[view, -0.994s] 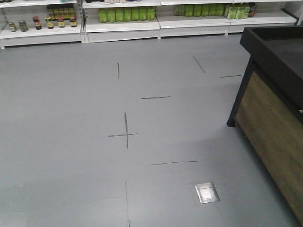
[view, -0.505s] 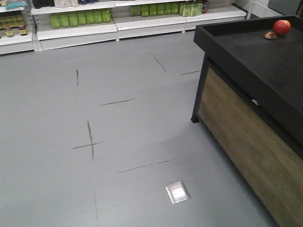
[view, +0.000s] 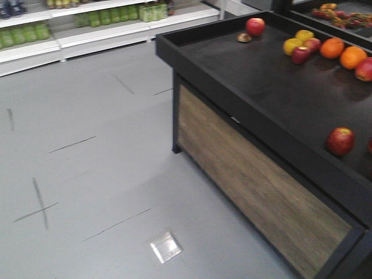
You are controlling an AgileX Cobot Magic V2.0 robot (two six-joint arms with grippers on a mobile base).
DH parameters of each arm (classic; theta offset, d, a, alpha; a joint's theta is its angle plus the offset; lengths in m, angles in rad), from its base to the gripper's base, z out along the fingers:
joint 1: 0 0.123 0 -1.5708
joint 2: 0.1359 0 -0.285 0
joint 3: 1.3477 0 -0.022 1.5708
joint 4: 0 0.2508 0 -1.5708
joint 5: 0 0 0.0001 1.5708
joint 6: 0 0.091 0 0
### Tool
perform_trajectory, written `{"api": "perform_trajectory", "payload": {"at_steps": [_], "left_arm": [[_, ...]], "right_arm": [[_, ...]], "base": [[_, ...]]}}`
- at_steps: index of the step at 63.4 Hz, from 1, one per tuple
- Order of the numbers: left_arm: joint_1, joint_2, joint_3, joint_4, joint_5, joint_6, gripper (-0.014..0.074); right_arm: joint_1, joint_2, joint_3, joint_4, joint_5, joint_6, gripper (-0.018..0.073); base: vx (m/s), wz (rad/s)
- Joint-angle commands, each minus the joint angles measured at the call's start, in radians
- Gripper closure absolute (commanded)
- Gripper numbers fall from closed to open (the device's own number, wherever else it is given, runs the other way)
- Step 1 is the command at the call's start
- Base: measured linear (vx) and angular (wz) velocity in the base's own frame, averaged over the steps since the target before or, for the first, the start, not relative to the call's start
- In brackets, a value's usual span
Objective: Pick three apples into basket with both arms
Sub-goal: 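Drive the base forward toward the black fruit display table, then position the base in front of the light blue basket on the table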
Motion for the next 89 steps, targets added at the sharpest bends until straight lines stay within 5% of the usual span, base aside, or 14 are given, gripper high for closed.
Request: {"api": "perform_trajectory", "payload": {"at_steps": [1,89], "left_arm": [[-0.005,-0.015,0.018,-0.008,-0.07,-0.005,0.0603],[-0.005,-0.015,0.018,-0.008,-0.07,-0.005,0.0603]], "right_arm": [[-0.005,-0.011,0.015,-0.005,-0.074,-0.006,0.0568],[-0.005,-0.011,0.015,-0.005,-0.074,-0.006,0.0568]], "base": [[0.12,-0.48],[0.12,-0.46]]}}
